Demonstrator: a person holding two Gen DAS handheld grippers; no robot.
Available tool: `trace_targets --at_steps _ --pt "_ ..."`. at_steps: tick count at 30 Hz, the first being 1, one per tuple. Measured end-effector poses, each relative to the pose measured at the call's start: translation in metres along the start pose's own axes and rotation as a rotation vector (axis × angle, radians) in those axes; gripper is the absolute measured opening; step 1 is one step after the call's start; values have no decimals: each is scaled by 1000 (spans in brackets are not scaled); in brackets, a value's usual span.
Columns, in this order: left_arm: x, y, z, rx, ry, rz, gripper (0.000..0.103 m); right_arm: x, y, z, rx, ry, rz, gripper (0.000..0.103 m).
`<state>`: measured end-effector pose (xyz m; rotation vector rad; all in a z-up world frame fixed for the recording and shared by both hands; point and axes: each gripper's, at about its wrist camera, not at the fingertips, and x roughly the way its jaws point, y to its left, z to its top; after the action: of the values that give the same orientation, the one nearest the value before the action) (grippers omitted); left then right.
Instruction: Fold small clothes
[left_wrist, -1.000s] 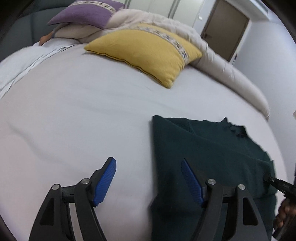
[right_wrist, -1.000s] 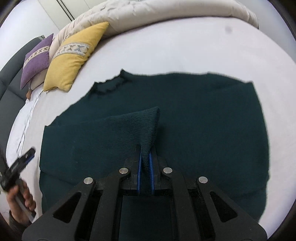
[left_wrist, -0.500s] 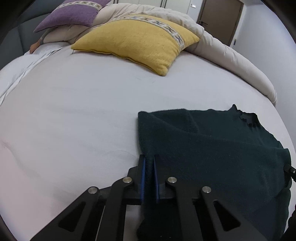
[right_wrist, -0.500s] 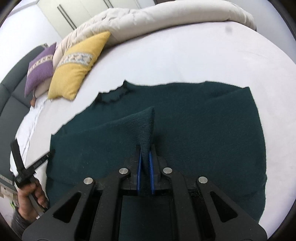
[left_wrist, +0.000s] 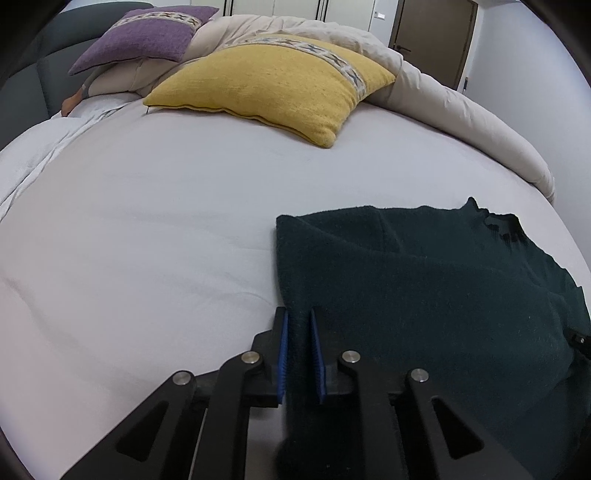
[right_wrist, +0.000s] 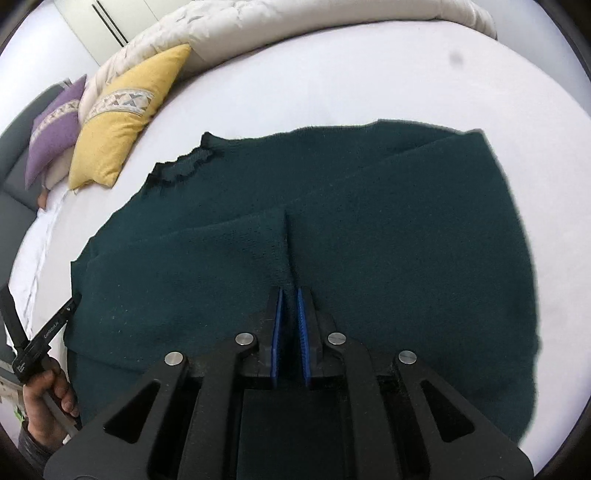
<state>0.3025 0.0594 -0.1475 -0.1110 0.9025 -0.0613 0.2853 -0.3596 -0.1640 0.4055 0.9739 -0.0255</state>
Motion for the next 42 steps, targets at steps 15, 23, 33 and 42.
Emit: trace_targets --at_steps 15,23,33,42 --pt "-117 51 -79 -109 19 -124 53 -158 -38 -96 17 -131 48 63" --pt "-191 51 -156 -80 56 -193 73 -214 -109 -207 116 -100 10 63" --pt "-215 60 -224 -147 174 -289 73 -251 -176 -286 237 -66 49 63" --pt "-221 67 -244 -197 231 -396 73 -260 -189 -312 298 -34 153 63"
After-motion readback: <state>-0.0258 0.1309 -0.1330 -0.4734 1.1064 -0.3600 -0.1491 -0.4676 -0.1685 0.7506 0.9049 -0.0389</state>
